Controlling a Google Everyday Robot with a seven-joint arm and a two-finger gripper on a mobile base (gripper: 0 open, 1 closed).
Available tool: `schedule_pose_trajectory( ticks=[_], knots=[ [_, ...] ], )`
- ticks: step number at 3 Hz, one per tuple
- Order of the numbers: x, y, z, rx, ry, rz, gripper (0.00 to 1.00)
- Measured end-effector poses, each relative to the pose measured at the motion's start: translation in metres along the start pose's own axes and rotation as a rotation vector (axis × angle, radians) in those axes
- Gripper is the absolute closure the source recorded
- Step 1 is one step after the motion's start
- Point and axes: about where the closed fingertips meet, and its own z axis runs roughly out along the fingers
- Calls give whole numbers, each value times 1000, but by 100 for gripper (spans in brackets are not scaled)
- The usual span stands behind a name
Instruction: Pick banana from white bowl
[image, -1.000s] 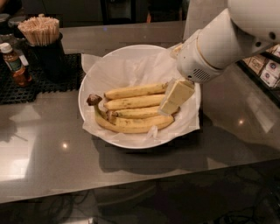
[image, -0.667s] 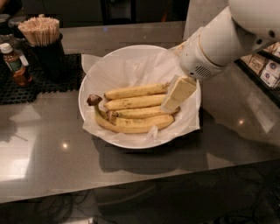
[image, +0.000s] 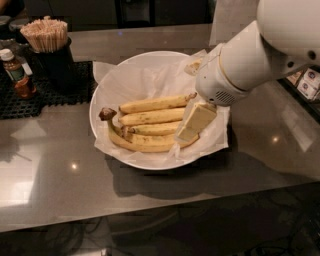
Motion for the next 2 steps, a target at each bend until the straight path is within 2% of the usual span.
schedule_pose_trajectory(
  ticks=[1,2],
  knots=[
    [-5,13,4,-17,-19,-5,14],
    [-1,6,15,-22,-25,16,15]
  ],
)
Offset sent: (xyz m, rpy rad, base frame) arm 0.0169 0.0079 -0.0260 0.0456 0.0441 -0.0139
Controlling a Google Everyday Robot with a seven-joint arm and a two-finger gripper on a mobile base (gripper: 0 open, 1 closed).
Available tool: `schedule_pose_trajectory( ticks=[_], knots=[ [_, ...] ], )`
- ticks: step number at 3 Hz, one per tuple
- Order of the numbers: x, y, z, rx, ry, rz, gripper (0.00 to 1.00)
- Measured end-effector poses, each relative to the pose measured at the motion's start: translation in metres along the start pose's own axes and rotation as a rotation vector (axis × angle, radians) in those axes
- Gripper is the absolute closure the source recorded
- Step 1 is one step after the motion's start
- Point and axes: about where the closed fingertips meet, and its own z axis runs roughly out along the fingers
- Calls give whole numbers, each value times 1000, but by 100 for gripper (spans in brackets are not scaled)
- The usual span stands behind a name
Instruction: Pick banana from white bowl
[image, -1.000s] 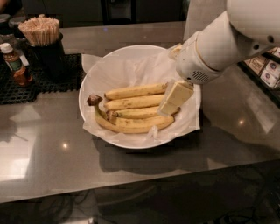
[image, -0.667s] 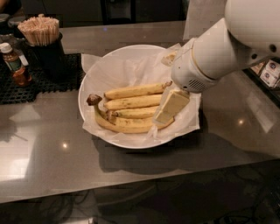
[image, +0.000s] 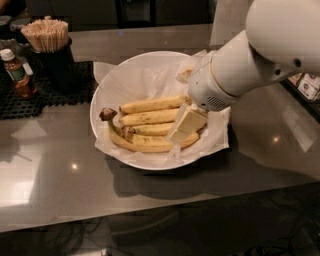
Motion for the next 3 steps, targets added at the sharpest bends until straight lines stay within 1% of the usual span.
schedule_pose_trajectory(
  ticks=[1,2,3],
  knots=[
    [5,-9,11,-7,4,21,17],
    [13,-19,19,-3,17,50,32],
    [21,-24,22,1,30,75,53]
  ],
)
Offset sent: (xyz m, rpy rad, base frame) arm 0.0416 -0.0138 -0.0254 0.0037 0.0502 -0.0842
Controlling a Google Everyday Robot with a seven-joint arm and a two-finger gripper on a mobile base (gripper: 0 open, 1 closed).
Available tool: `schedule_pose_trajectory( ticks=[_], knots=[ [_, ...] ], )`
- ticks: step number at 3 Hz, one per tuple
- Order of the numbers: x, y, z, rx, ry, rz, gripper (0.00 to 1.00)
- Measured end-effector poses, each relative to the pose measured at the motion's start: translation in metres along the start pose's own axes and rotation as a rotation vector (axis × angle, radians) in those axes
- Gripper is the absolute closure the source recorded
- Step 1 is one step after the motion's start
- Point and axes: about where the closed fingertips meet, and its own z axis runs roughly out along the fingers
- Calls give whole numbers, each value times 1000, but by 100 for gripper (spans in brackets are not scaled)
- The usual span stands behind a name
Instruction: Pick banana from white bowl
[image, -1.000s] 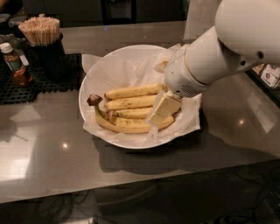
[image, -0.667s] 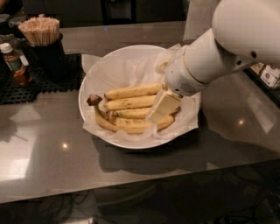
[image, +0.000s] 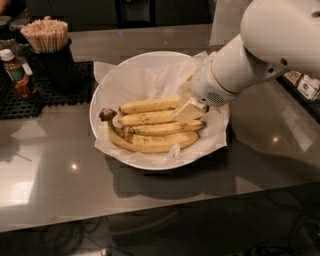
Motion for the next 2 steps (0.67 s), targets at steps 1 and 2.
schedule_pose_trajectory(
  ticks=[1,2],
  knots=[
    [6,-4,-2,7,5,20,76],
    [14,-6,-6,15,6,44,98]
  ],
)
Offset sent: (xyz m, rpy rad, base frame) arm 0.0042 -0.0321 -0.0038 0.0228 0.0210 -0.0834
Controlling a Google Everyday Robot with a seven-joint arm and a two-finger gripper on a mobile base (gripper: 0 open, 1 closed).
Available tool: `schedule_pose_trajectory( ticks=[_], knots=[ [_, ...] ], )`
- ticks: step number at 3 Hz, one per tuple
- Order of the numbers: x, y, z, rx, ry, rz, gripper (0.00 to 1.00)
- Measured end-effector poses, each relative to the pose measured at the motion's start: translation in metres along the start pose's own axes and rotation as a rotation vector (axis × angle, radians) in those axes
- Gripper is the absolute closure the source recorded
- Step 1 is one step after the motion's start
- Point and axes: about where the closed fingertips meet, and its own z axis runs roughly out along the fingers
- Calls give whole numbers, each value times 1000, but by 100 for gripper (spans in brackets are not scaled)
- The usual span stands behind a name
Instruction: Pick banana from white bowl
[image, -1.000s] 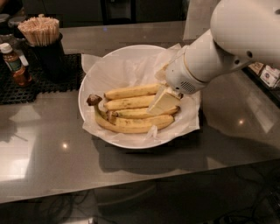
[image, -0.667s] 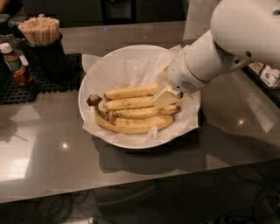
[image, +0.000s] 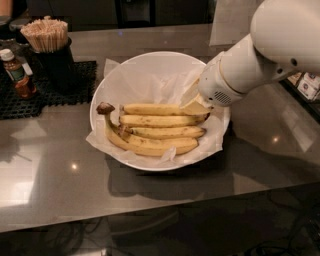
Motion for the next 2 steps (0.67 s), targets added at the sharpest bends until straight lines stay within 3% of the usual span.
schedule_pose_trajectory(
  ticks=[2],
  knots=[
    [13,4,-1,-22,-29,23,100]
  ],
)
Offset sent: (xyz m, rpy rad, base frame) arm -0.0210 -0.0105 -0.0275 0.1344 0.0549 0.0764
